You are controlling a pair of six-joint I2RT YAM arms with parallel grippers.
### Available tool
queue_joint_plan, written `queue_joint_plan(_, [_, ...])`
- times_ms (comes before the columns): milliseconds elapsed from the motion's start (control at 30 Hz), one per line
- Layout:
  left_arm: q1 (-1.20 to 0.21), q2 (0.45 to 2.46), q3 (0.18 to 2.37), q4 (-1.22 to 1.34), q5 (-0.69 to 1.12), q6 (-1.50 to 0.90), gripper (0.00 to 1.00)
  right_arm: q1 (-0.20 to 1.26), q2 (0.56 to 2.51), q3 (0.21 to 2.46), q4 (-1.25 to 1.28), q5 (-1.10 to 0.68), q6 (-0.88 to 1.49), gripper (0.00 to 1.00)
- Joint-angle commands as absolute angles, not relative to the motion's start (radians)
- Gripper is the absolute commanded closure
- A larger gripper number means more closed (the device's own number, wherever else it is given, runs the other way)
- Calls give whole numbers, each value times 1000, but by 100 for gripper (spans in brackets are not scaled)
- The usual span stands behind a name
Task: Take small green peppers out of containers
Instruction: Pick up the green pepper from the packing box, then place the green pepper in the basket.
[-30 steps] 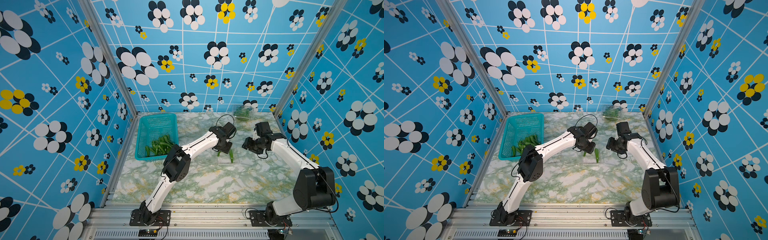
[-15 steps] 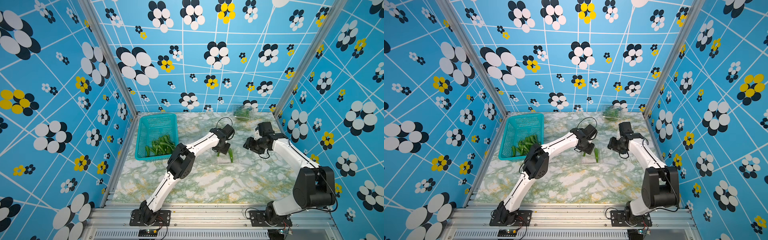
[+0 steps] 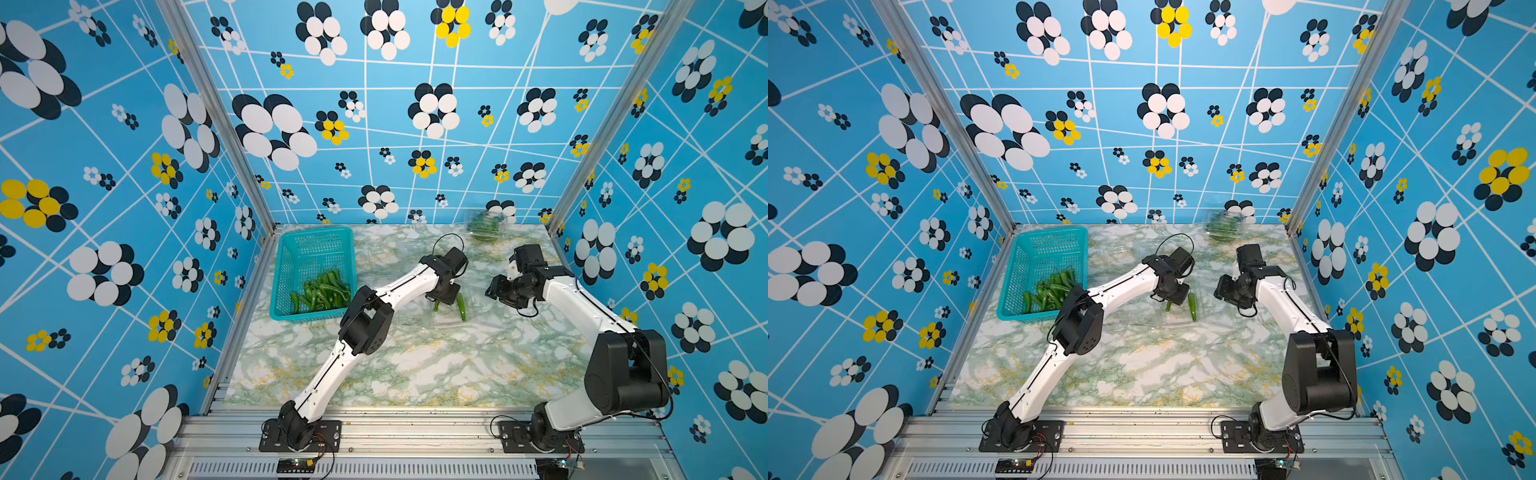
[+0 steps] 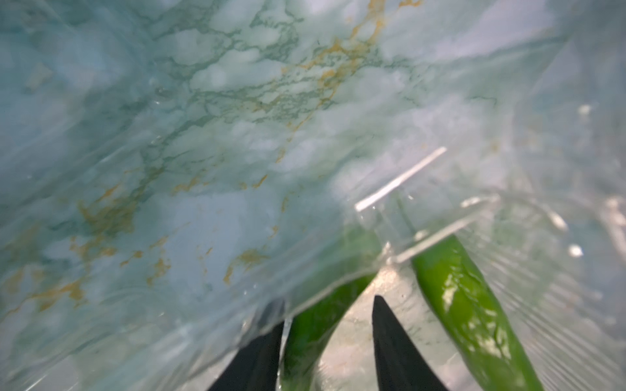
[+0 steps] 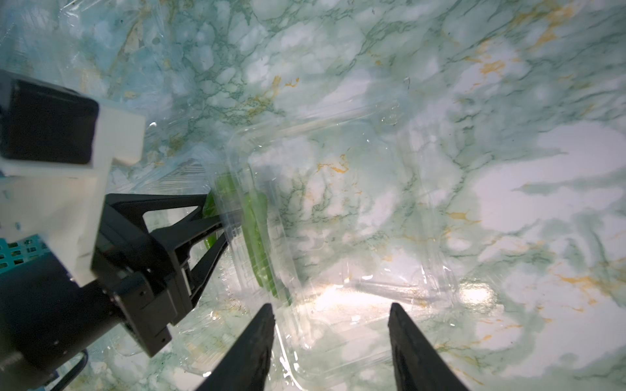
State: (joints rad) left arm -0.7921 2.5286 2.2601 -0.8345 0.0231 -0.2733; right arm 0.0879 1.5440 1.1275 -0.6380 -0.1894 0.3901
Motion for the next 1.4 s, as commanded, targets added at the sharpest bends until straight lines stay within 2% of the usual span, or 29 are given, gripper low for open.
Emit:
queue_joint_plan(0, [-790,2557,2287,-867,41,-261,70,83,1560,1138,-639,-186,376,44])
queue_joint_plan(100, [-789,2559,2287,-871,50,-257,81,84,1562,1138,-638,-185,377,44])
queue_joint_plan(333, [-791,2532,2278,-892,40,-258,92,83,1560,1150,-647,-195,382,44])
queue_joint_plan(533, [-791,2407,2185,-877,42,-258,96,84,1553,1192,-673,-203,374,45])
queue_joint_plan(933, [-759,2047,1955,-821,55,-256,95,83,1609,1393,-726,-300,386,44])
queue_joint_plan(1067, [-665,1921,1840,-806,104,-296,96,85,1672,1498,-746,-373,382,44])
queue_joint_plan(1200, [-534,1770,1700,-784,122,-320,95,85,1756,1683,-844,-364,335,44])
queue_joint_plan(1367, [-363,1617,1553,-767,156,-316,93,86,1827,1756,-825,-387,367,44])
